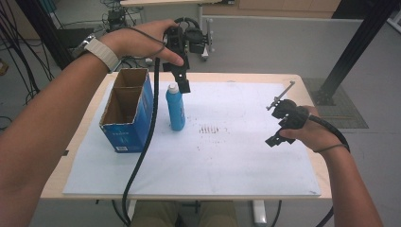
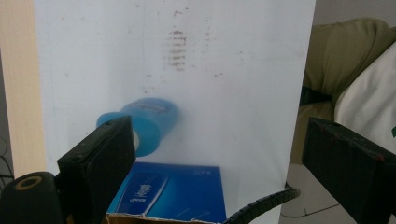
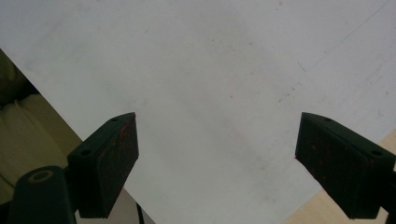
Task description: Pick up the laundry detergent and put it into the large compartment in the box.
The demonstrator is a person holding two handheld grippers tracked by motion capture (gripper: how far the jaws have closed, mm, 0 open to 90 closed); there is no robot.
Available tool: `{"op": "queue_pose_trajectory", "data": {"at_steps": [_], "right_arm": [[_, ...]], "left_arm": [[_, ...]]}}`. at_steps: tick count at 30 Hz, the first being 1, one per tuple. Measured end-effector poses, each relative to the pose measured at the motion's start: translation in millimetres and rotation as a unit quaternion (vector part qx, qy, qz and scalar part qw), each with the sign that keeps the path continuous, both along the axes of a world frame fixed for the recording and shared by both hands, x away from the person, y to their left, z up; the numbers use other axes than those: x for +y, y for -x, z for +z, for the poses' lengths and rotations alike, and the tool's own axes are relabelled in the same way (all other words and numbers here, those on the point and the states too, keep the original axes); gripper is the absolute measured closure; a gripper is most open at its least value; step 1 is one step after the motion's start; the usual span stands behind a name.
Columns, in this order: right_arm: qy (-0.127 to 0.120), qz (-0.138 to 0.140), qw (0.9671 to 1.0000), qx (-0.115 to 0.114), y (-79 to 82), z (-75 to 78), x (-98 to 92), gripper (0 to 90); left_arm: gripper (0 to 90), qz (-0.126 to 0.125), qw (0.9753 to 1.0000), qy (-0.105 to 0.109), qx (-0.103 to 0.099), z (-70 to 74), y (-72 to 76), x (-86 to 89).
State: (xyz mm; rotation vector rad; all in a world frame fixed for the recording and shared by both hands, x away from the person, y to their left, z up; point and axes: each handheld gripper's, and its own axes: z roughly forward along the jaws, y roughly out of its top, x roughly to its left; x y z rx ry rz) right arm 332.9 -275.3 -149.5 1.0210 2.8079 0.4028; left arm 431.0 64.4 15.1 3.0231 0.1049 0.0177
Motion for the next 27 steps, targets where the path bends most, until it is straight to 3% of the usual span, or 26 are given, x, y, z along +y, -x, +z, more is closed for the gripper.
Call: {"op": "queue_pose_trajectory", "data": {"at_steps": [27], "right_arm": [[0.0, -0.002, 1.0, -0.001, 2.1, 0.6, -0.8, 13.0]], "left_arm": [[10.6, 0.0, 1.0, 0.0, -0.004, 0.0, 0.4, -0.2]]}}
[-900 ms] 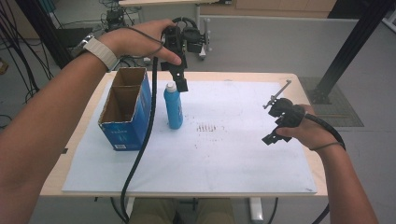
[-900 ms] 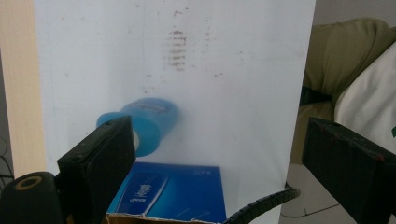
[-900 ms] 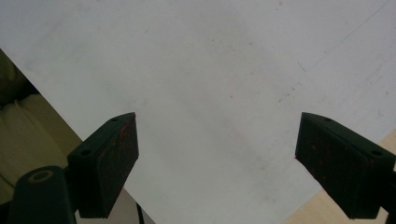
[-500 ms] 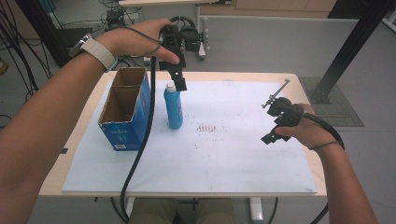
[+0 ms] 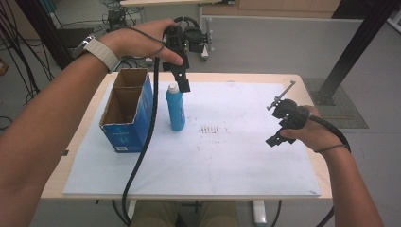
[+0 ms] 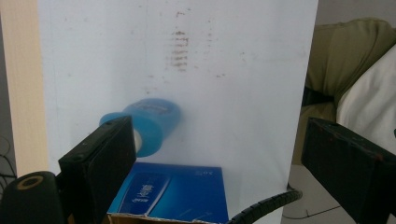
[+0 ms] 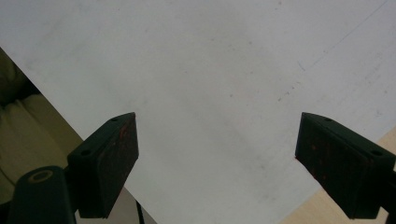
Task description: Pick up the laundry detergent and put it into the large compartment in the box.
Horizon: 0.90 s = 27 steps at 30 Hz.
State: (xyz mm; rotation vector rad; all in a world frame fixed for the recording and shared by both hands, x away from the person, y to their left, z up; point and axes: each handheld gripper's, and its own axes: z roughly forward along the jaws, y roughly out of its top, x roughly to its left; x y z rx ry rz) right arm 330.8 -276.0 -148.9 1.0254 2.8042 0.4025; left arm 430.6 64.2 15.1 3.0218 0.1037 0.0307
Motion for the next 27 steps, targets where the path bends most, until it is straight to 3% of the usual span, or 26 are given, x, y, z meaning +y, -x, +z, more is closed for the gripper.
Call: {"op": "queue_pose_trajectory", "data": {"at_steps": [27], "right_arm": [[0.001, 0.003, 1.0, -0.001, -1.7, 1.6, 3.3, 13.0]], "left_arm": [[10.6, 0.0, 1.0, 0.004, -0.002, -0.7, -0.6, 3.0]]}}
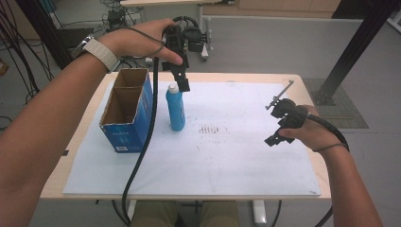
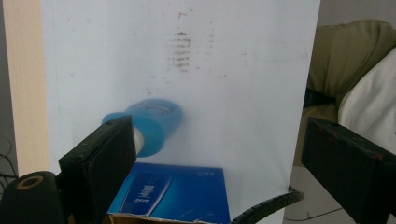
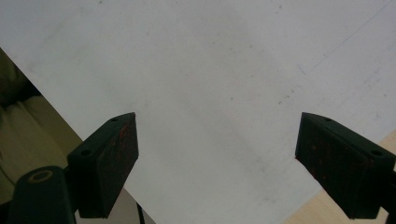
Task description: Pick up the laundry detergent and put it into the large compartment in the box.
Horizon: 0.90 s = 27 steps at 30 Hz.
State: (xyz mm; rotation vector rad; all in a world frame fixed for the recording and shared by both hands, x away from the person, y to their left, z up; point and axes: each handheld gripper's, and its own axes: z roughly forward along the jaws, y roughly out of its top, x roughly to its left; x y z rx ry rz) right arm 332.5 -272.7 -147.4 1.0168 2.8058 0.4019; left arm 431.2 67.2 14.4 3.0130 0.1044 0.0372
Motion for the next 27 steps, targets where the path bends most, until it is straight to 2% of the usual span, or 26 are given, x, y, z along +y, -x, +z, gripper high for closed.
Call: {"op": "queue_pose_trajectory", "data": {"at_steps": [7, 17, 27], "right_arm": [[0.0, -0.001, 1.0, 0.0, 0.5, 0.4, 0.1, 13.0], [-0.002, 0.0, 1.0, 0.0, -0.1, -0.2, 0.4, 13.0], [-0.003, -0.001, 1.0, -0.001, 0.3, -0.4, -1.4, 13.0]], "left_arm": [[10.7, 0.001, 1.0, 0.0, 0.0, 0.9, 0.5, 0.2], [10.6, 0.014, 0.9999, -0.006, -0.001, -0.2, -1.2, -2.2], [10.7, 0.051, 0.9986, -0.015, -0.002, -1.4, -5.5, -5.0]]}}
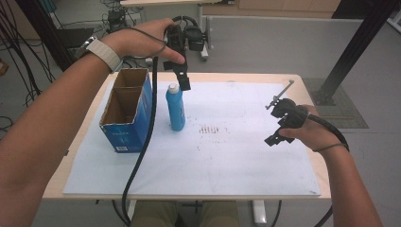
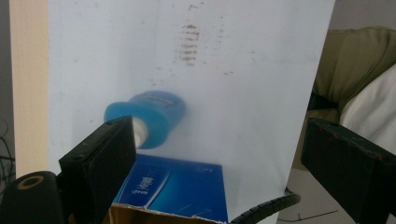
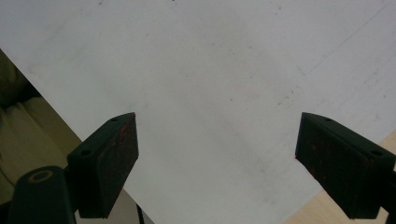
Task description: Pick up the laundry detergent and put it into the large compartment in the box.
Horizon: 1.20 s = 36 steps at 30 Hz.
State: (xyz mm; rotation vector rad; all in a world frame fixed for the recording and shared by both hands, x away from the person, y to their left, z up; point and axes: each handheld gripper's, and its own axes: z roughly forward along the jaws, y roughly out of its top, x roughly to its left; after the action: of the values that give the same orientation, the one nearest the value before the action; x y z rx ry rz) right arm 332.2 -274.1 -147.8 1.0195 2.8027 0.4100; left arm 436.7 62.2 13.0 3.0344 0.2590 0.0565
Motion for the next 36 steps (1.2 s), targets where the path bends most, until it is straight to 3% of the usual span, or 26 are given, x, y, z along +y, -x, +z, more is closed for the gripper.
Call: {"op": "queue_pose_trajectory", "data": {"at_steps": [6, 7, 10, 12, 13, 14, 18, 19, 20, 21, 23, 25, 26, 27, 28, 29, 32, 34, 35, 36], "right_arm": [[-0.001, -0.001, 1.0, 0.001, 0.5, -0.2, 0.1, 13.0], [-0.003, 0.0, 1.0, 0.0, 0.5, -0.9, -0.2, 13.0], [-0.002, 0.0, 1.0, 0.001, -0.2, -1.3, -0.3, 13.0], [-0.002, 0.0, 1.0, 0.001, -0.8, -1.6, 0.1, 13.0], [-0.001, 0.0, 1.0, 0.001, -0.9, -1.3, 0.7, 13.0], [-0.002, 0.001, 1.0, 0.001, -1.0, -1.4, 0.7, 13.0], [-0.002, 0.0, 1.0, 0.001, -1.1, -1.6, 0.8, 13.0], [-0.002, 0.0, 1.0, 0.001, -1.2, -1.7, 0.7, 13.0], [-0.002, 0.0, 1.0, 0.001, -1.2, -1.7, 0.7, 13.0], [-0.003, 0.0, 1.0, 0.002, -1.3, -1.9, 0.6, 13.0], [-0.003, 0.001, 1.0, 0.001, -1.3, -2.2, 0.3, 13.0], [-0.003, 0.001, 1.0, 0.001, -1.1, -2.4, -0.6, 13.0], [-0.003, 0.0, 1.0, 0.001, -0.9, -2.3, -0.7, 12.9], [-0.003, 0.0, 1.0, 0.001, -0.9, -2.3, -0.7, 12.9], [-0.004, 0.001, 1.0, 0.0, -0.6, -2.6, -1.3, 13.0], [-0.004, 0.001, 1.0, 0.0, -0.6, -2.8, -1.6, 13.0], [-0.003, 0.0, 1.0, 0.002, -0.8, -3.5, -1.6, 13.0], [-0.003, 0.001, 1.0, 0.0, -0.7, -3.9, -1.9, 13.0], [-0.003, 0.001, 1.0, -0.001, -0.5, -4.0, -2.1, 13.0], [-0.003, 0.001, 1.0, -0.001, -0.5, -4.0, -2.1, 13.0]], "left_arm": [[11.4, 0.057, 0.9984, -0.006, 0.001, 1.5, -6.7, 0.0], [11.4, 0.077, 0.997, -0.007, 0.0, 1.3, -8.4, 0.3], [11.4, 0.098, 0.9951, -0.007, 0.001, 0.6, -11.5, 0.8], [11.7, 0.123, 0.9923, -0.009, 0.002, 0.0, -15.5, 0.6], [11.8, 0.148, 0.9889, -0.013, 0.001, -1.3, -18.4, -0.4], [12.5, 0.148, 0.9889, -0.013, 0.001, -1.3, -18.4, -0.4], [15.6, 0.203, 0.9791, -0.008, 0.015, 0.3, -27.7, 2.5], [15.6, 0.232, 0.9725, 0.001, 0.015, 1.3, -30.9, 6.5], [15.6, 0.232, 0.9725, 0.001, 0.015, 1.3, -30.9, 6.5], [15.6, 0.244, 0.9697, 0.007, 0.016, 1.1, -31.7, 8.4], [15.4, 0.277, 0.9606, 0.016, 0.018, 1.0, -33.9, 12.3], [15.4, 0.3, 0.9537, 0.017, 0.017, 0.5, -35.4, 13.4], [15.3, 0.324, 0.9457, 0.019, 0.017, 0.7, -36.9, 15.1], [15.4, 0.324, 0.9457, 0.019, 0.017, 0.7, -36.9, 15.1], [15.4, 0.336, 0.9414, 0.022, 0.018, 0.5, -37.7, 16.9], [15.3, 0.344, 0.9386, 0.022, 0.019, 0.8, -39.0, 17.9], [13.0, 0.38, 0.9244, 0.028, 0.011, 0.7, -40.1, 21.7], [12.4, 0.406, 0.913, 0.036, 0.013, -0.5, -42.1, 25.9], [12.4, 0.413, 0.9098, 0.037, 0.014, -0.4, -43.1, 27.4], [12.4, 0.424, 0.9048, 0.038, 0.014, -0.7, -44.7, 29.2]]}}
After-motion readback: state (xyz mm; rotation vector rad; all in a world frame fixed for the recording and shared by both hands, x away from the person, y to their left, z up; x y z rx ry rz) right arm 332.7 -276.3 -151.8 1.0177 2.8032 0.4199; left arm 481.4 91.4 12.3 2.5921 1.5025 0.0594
